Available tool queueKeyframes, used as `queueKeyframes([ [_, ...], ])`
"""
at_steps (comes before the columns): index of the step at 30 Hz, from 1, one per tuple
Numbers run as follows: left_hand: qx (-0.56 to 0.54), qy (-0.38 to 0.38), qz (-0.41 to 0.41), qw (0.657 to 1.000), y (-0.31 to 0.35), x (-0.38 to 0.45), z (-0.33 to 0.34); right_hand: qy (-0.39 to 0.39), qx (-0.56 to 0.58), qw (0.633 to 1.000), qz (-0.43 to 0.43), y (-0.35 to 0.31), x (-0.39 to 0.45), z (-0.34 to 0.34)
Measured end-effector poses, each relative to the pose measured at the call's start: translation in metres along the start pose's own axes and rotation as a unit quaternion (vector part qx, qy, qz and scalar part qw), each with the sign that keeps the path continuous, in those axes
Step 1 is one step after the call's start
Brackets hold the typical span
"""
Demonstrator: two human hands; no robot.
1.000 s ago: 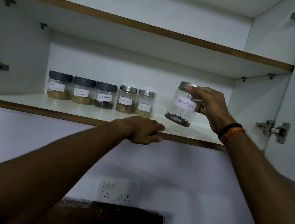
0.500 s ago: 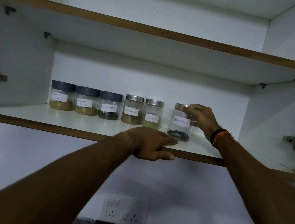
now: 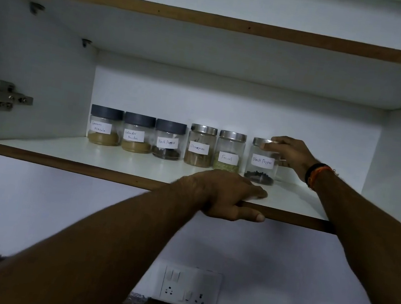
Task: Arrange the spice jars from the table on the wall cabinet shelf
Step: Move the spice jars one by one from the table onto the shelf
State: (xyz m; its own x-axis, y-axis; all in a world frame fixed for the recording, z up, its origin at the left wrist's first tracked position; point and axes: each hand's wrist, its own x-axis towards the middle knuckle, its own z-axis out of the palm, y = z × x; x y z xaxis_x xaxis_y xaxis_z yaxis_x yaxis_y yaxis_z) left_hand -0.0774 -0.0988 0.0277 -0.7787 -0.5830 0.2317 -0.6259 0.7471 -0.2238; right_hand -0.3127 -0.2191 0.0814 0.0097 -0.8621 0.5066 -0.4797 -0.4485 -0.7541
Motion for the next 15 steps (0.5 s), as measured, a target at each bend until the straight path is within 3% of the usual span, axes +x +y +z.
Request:
queueKeyframes([
  [15,0.016,0.005,-0.008,1.0,0.0001,-0.0005,0.0012,0.034,-0.021,0.999,-0.016,0.0058,0.0097,0.0076],
])
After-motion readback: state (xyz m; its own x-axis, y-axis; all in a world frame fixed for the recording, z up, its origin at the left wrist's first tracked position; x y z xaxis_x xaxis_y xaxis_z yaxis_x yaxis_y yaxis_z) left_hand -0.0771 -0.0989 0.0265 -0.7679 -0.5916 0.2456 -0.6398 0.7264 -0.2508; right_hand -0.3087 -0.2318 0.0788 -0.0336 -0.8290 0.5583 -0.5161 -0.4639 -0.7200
